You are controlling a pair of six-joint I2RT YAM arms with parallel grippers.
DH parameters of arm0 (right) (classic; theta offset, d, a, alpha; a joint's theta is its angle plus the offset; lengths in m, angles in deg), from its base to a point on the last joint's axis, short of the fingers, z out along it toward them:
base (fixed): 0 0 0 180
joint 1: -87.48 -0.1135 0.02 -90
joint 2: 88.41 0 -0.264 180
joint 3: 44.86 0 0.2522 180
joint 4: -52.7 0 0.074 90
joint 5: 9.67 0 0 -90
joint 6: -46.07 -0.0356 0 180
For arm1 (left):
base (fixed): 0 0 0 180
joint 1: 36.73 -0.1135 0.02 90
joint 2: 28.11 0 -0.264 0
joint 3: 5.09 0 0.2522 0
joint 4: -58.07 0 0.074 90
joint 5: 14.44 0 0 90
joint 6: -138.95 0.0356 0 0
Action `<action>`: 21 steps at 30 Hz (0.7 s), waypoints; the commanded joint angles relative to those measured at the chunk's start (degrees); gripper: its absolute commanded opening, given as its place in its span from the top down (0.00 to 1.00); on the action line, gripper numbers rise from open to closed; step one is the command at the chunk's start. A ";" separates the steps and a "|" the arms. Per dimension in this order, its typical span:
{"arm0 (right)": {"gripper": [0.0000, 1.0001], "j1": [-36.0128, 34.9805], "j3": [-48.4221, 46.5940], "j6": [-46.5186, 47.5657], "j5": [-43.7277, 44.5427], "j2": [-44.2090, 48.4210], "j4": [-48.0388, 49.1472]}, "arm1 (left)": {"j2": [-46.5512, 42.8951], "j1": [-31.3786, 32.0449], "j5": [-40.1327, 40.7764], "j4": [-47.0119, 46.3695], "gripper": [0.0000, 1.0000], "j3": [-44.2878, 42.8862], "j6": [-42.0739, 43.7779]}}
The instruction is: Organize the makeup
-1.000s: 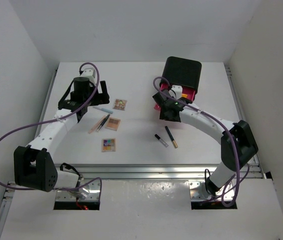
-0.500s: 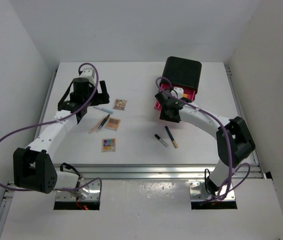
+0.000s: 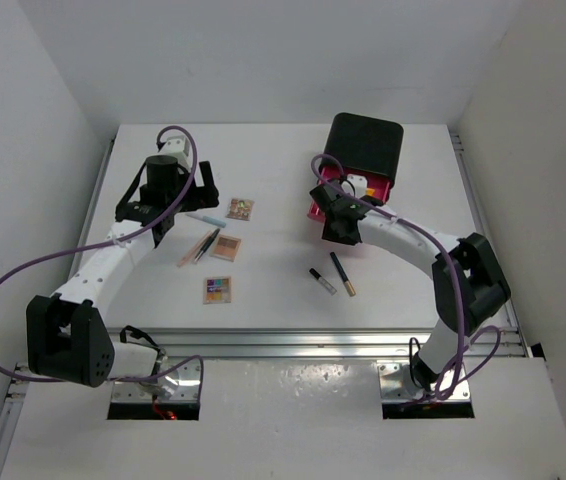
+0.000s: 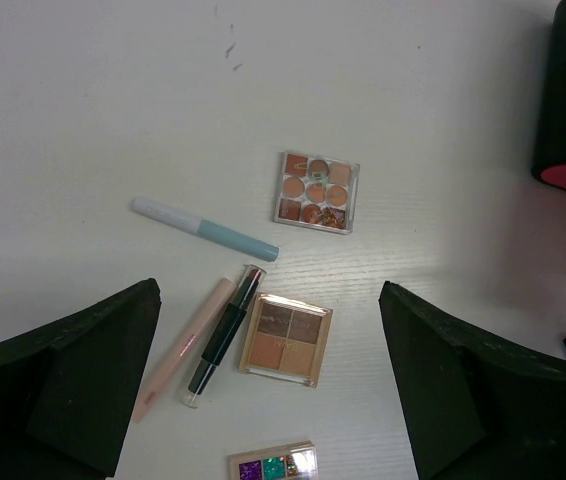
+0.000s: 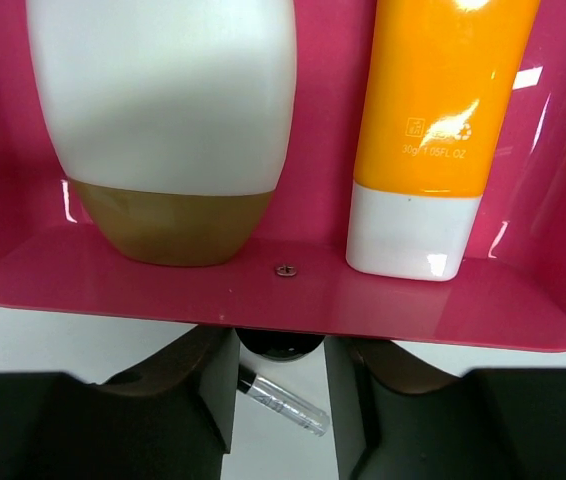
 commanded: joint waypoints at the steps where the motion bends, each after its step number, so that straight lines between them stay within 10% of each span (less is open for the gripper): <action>1: 0.72 0.38 -0.50 0.51 3.32 1.27 3.38 | -2.20 -0.64 -0.13 -1.92 0.03 0.40 -0.71; 8: 0.94 0.91 -0.59 3.67 7.45 4.08 6.36 | -2.20 -0.64 -0.13 -1.92 0.03 0.93 -0.71; 21: 0.99 5.12 -2.95 11.23 6.15 4.45 13.39 | -2.20 -0.64 0.40 -1.92 0.03 0.93 -0.18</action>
